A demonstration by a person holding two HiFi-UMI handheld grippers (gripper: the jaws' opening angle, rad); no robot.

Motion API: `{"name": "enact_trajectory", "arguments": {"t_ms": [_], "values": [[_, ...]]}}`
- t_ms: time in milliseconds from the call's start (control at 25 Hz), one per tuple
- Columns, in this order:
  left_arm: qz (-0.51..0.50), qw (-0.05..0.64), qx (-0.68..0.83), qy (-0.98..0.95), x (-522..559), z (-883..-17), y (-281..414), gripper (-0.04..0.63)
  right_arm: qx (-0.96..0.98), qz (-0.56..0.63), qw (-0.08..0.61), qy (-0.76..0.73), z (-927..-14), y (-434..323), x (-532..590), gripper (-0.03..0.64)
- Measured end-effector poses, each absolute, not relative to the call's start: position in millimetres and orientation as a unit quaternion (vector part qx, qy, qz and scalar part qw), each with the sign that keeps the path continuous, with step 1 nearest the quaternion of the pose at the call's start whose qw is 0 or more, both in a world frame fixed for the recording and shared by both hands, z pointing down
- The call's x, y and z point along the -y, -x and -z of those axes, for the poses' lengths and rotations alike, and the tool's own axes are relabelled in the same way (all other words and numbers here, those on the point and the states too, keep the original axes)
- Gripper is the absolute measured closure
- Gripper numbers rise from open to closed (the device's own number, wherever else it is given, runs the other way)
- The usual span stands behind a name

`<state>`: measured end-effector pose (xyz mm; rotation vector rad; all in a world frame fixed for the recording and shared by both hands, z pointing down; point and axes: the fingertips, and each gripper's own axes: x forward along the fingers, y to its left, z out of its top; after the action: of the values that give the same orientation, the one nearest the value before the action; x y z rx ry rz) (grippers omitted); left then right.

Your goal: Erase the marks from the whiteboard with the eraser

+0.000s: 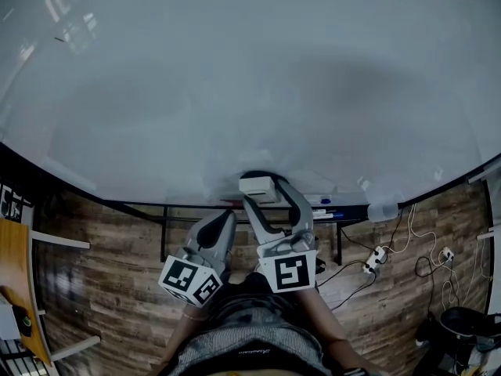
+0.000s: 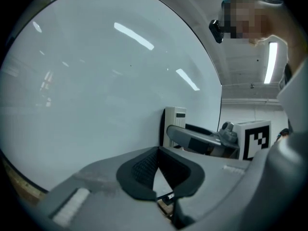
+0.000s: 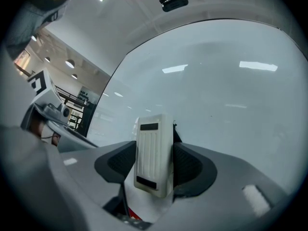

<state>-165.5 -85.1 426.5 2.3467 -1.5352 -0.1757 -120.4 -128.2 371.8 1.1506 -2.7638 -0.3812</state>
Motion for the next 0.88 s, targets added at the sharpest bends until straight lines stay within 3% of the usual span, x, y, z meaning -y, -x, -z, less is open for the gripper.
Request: {"name": "enact_trajectory", "arguments": {"t_ms": [240, 560, 880], "values": [[0.06, 0.141, 0.564, -0.811, 79, -420, 156, 0.592, 0.915, 0.115, 0.068, -0.38, -378, 103, 133, 0.368], [0.028, 0.045, 0.573, -0.818, 80, -388, 154, 0.592, 0.907, 0.086, 0.067, -0.407, -380, 102, 134, 0.368], [0.018, 0.019, 0.55, -0.835, 92, -377, 159, 0.592, 0.895, 0.072, 0.07, -0.435, -379, 107, 133, 0.368]]}}
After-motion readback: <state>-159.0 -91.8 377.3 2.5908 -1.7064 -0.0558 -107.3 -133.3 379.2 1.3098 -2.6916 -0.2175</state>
